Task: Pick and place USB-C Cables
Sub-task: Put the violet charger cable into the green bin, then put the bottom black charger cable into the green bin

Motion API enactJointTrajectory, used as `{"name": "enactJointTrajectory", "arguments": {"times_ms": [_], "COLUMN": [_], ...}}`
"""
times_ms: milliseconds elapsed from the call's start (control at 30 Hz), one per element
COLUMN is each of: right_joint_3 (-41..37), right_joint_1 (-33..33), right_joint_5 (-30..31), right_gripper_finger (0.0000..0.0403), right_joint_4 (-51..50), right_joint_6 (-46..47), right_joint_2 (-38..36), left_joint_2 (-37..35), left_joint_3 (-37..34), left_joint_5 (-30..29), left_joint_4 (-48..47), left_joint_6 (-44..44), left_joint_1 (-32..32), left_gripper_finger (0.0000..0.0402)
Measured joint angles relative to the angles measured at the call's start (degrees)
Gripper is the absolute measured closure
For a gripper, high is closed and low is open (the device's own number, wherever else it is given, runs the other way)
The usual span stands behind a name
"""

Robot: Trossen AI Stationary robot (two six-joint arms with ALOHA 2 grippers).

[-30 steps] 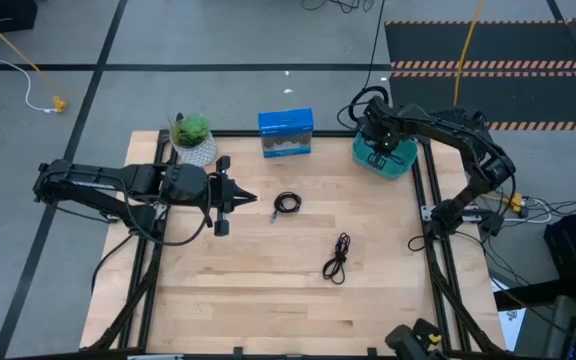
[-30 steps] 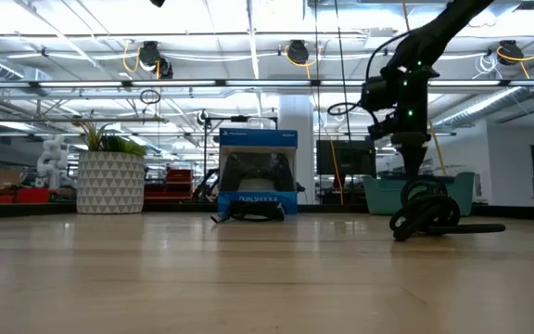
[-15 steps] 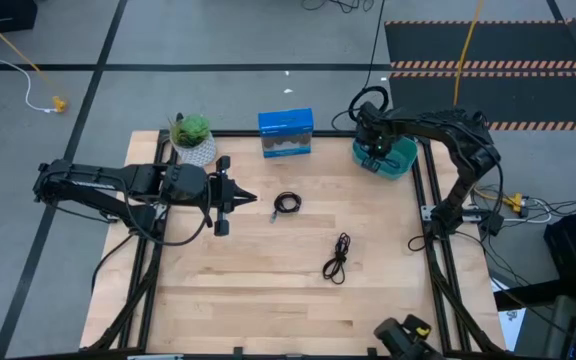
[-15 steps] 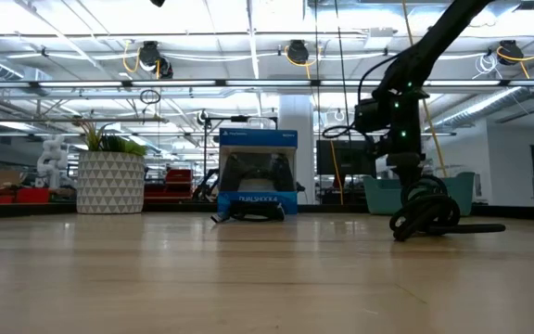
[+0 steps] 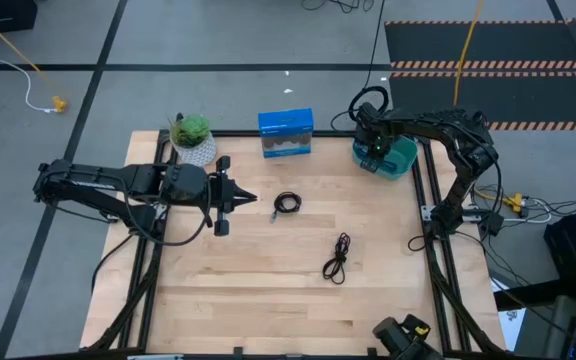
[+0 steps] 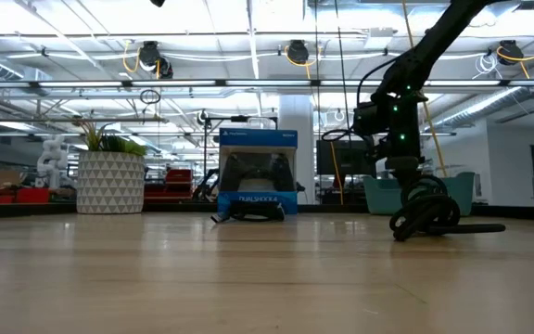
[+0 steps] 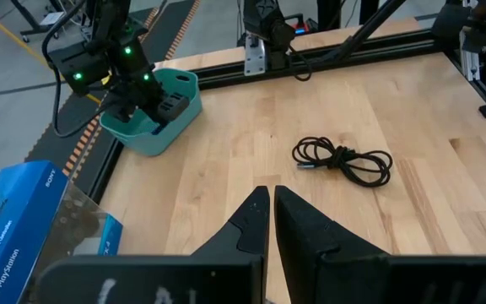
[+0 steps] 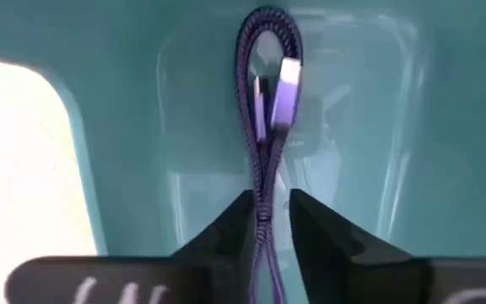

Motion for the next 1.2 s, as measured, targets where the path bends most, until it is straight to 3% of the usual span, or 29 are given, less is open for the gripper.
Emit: {"name": "enactJointTrajectory", "arguments": {"times_ms": [400,600,1200], "right_joint_3": [0.0,0.0,0.8], "right_joint_1": [2.5,7.2,24.0], "right_joint_5": [0.4,0.5,-0.2], "right_gripper_finger": [0.0269,0.0266,0.0266], "right_joint_4": [-6.8,-14.7,-41.9], "right_joint_6": [2.5,6.0,28.2], "right_joint_2": [-8.5,-16.8,-34.9], "left_joint_2": [0.0,0.0,0.0], "left_joint_3": [0.0,0.0,0.0], "left_joint_5": [0.0,0.0,0.0], "left_joint_4": [0.0,0.0,0.8], "left_joint_6": [-2.8,-5.6,-5.3], "left_joint_1": [-0.1,-1.1,-2.8], "left_gripper_finger": [0.0376,0.0376,0.0376]}}
